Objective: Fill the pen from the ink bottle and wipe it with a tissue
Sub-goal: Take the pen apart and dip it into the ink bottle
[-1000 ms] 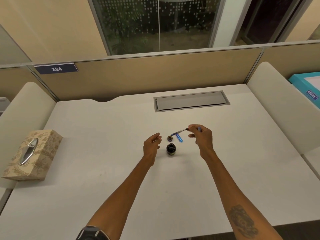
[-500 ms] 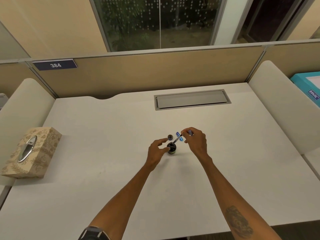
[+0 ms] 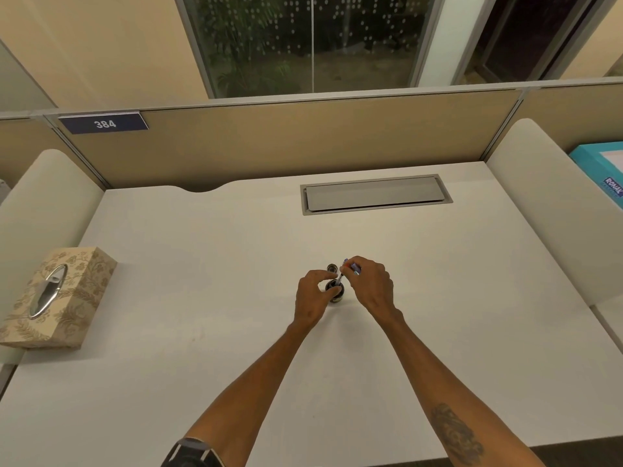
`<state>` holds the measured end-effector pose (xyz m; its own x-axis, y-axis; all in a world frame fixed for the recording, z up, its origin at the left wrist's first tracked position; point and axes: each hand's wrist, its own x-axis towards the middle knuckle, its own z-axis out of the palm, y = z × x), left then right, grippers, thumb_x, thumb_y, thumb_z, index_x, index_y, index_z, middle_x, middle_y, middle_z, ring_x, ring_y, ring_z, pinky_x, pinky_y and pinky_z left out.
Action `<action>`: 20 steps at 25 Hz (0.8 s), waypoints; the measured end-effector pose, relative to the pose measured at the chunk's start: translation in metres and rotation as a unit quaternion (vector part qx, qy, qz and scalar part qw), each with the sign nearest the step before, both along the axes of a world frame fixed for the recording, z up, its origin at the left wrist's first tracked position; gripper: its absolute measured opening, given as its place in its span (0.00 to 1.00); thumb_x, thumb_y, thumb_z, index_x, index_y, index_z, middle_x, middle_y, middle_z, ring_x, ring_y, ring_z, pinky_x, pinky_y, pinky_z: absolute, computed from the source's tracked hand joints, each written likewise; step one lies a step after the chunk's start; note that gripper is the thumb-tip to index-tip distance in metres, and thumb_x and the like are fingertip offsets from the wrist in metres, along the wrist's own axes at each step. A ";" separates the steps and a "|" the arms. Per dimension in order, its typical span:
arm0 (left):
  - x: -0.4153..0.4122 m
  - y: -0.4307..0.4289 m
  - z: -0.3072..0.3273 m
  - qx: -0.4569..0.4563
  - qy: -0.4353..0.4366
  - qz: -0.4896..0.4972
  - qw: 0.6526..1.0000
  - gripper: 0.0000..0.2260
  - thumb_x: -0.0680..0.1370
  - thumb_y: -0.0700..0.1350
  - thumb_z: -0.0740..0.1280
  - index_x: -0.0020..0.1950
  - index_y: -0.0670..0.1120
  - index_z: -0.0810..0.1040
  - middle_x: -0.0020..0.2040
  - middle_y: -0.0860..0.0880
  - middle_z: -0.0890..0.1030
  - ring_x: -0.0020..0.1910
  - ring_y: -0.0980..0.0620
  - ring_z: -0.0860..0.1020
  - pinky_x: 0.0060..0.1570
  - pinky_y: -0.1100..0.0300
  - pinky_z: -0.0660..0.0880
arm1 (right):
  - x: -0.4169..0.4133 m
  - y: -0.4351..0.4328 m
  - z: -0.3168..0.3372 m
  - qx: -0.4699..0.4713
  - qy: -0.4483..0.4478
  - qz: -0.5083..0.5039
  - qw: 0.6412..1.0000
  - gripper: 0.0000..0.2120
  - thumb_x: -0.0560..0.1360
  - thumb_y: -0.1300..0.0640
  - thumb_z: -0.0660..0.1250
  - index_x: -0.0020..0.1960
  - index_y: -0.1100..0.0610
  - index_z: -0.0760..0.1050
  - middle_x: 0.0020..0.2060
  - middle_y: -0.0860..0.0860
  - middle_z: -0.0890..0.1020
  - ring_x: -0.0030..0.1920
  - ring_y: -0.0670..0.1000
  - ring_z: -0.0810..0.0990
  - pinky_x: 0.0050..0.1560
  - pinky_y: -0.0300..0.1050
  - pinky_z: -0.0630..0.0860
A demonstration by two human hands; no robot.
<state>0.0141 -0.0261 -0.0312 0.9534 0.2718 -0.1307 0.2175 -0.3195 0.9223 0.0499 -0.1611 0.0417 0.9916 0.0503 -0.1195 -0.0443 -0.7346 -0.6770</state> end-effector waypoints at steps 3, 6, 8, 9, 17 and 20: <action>0.004 -0.002 0.000 0.018 -0.003 0.002 1.000 0.11 0.72 0.44 0.76 0.53 0.50 0.85 0.55 0.53 0.84 0.57 0.55 0.79 0.56 0.64 0.71 | 0.002 0.000 0.000 -0.004 -0.002 -0.001 1.000 0.06 0.77 0.50 0.67 0.48 0.51 0.82 0.45 0.48 0.85 0.45 0.52 0.82 0.42 0.42 0.71; 0.006 -0.002 -0.001 0.030 -0.002 0.002 1.000 0.09 0.73 0.45 0.75 0.52 0.51 0.85 0.55 0.53 0.84 0.57 0.55 0.79 0.55 0.64 0.72 | 0.004 0.001 0.000 -0.008 -0.001 -0.001 1.000 0.07 0.77 0.50 0.68 0.48 0.51 0.82 0.46 0.48 0.86 0.45 0.51 0.82 0.42 0.42 0.70; 0.007 -0.001 -0.001 0.031 -0.005 0.006 0.999 0.08 0.73 0.45 0.75 0.51 0.51 0.85 0.54 0.53 0.84 0.57 0.55 0.79 0.53 0.67 0.71 | 0.004 0.002 -0.001 -0.014 0.001 0.000 1.000 0.07 0.77 0.50 0.68 0.49 0.51 0.82 0.46 0.48 0.86 0.46 0.51 0.82 0.43 0.42 0.70; 0.007 -0.001 -0.001 0.031 -0.008 0.007 0.999 0.08 0.73 0.45 0.75 0.51 0.50 0.85 0.53 0.53 0.84 0.56 0.55 0.79 0.52 0.68 0.71 | 0.004 0.002 -0.001 -0.017 0.002 0.001 1.000 0.07 0.77 0.50 0.68 0.49 0.51 0.82 0.46 0.48 0.86 0.46 0.52 0.82 0.43 0.42 0.71; 0.008 0.000 -0.001 0.023 -0.010 0.003 1.000 0.06 0.72 0.45 0.75 0.49 0.50 0.85 0.53 0.52 0.84 0.56 0.54 0.79 0.54 0.65 0.72 | 0.003 0.001 -0.001 -0.022 0.015 0.008 1.000 0.07 0.76 0.48 0.67 0.49 0.49 0.82 0.44 0.47 0.85 0.45 0.53 0.83 0.42 0.43 0.72; 0.008 0.001 0.002 0.031 -0.014 0.001 0.999 0.06 0.72 0.44 0.76 0.49 0.49 0.85 0.53 0.52 0.85 0.55 0.55 0.79 0.50 0.71 0.68 | 0.006 -0.005 0.001 -0.021 0.022 0.027 0.999 0.08 0.76 0.47 0.67 0.53 0.46 0.81 0.48 0.46 0.85 0.45 0.53 0.85 0.49 0.49 0.79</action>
<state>0.0217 -0.0253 -0.0290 0.9559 0.2806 -0.0866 0.1925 -0.3761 0.9064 0.0557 -0.1659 0.0431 0.9814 0.0972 -0.1656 -0.0329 -0.7645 -0.6437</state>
